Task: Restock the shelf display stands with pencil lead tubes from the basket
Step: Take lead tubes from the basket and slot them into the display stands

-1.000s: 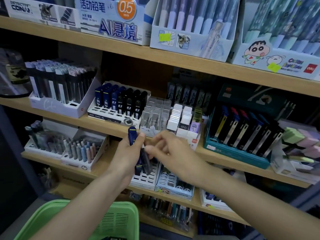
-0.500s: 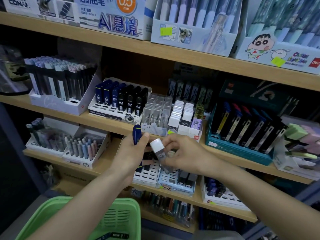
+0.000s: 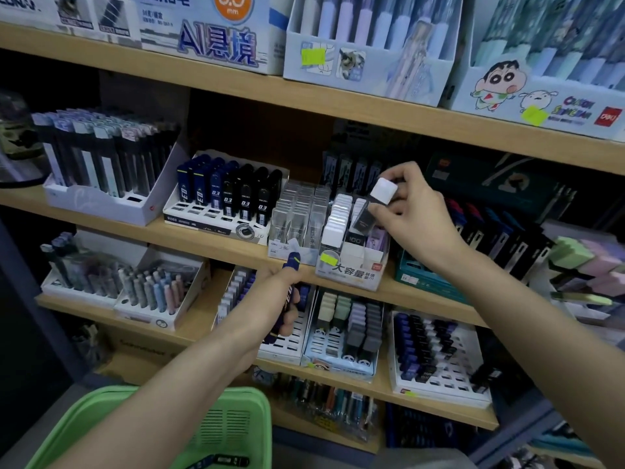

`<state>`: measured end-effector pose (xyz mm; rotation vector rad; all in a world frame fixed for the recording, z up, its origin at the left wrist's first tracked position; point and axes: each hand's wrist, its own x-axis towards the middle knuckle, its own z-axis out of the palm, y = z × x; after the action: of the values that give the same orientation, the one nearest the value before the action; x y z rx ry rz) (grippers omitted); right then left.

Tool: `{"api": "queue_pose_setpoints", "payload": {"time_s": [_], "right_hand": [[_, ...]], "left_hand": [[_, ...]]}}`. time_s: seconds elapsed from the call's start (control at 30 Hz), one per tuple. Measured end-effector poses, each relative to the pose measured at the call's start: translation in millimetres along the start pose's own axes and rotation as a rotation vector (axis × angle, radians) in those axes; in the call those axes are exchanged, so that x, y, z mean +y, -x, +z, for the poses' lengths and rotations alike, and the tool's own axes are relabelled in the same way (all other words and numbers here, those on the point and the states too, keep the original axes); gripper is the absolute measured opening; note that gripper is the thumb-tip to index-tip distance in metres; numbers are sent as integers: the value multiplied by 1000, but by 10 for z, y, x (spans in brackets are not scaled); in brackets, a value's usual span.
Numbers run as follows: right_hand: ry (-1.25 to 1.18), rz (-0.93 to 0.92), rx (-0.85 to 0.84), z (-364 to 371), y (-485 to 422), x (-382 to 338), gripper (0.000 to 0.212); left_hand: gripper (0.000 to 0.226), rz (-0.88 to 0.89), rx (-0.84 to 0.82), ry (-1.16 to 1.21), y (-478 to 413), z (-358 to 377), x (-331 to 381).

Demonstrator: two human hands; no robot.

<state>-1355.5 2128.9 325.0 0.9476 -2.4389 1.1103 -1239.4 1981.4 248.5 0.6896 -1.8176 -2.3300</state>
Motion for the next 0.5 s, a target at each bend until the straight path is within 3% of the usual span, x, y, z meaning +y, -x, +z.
{"api": "queue_pose_setpoints", "payload": {"time_s": [0.2, 0.4, 0.5], "right_hand": [[171, -74, -117, 81, -71, 66, 29], [312, -173, -96, 57, -88, 46, 28], [415, -194, -165, 115, -69, 50, 23]], "left_hand": [[12, 34, -27, -75, 105, 10, 16], [13, 45, -32, -63, 91, 7, 6], [15, 49, -47, -94, 111, 14, 9]]}}
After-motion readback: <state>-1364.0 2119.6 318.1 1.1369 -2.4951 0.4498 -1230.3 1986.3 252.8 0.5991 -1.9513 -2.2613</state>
